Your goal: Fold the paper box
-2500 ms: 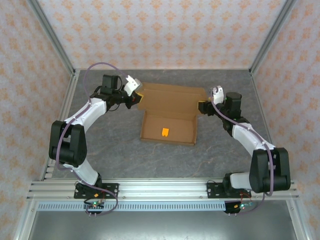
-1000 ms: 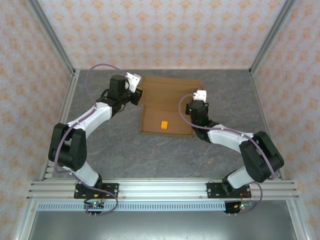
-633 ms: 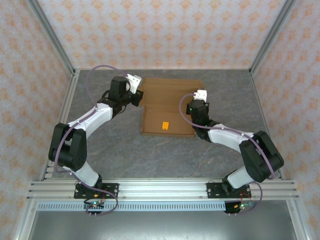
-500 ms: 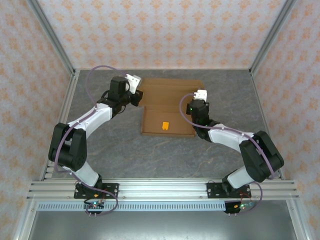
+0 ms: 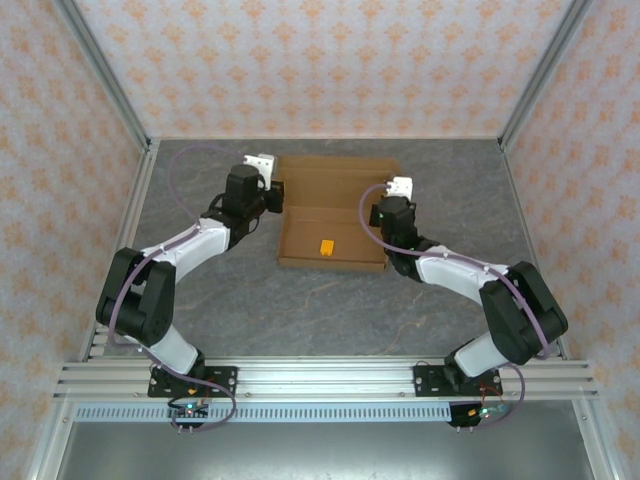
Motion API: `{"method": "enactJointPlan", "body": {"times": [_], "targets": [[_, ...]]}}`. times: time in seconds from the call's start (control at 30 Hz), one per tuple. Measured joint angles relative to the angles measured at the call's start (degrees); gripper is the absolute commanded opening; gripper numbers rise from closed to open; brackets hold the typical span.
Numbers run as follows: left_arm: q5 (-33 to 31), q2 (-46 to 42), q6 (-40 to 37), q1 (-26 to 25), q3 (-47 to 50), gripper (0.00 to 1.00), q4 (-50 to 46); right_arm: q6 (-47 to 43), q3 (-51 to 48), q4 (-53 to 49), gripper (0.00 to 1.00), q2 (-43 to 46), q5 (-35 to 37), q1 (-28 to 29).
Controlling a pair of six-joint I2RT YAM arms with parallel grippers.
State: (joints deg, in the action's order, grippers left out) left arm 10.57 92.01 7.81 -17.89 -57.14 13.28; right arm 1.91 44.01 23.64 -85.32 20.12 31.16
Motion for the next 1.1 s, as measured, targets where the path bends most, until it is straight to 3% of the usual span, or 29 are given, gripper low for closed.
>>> {"method": "enactJointPlan", "body": {"times": [0.27, 0.6, 1.1], "targets": [[-8.9, 0.0, 5.8, -4.0, 0.1, 0.0, 0.6, 2.1, 0.9, -1.5, 0.0, -0.4, 3.4, 1.0], [-14.8, 0.0, 8.4, -7.3, 1.4, 0.0, 2.3, 3.5, 1.0, -0.9, 0.0, -1.3, 4.8, 1.0], [-24.6, 0.3, 6.0, -9.1, 5.3, 0.0, 14.6, -4.6, 0.2, 18.3, 0.0, -8.3, 2.4, -0.2]]}}
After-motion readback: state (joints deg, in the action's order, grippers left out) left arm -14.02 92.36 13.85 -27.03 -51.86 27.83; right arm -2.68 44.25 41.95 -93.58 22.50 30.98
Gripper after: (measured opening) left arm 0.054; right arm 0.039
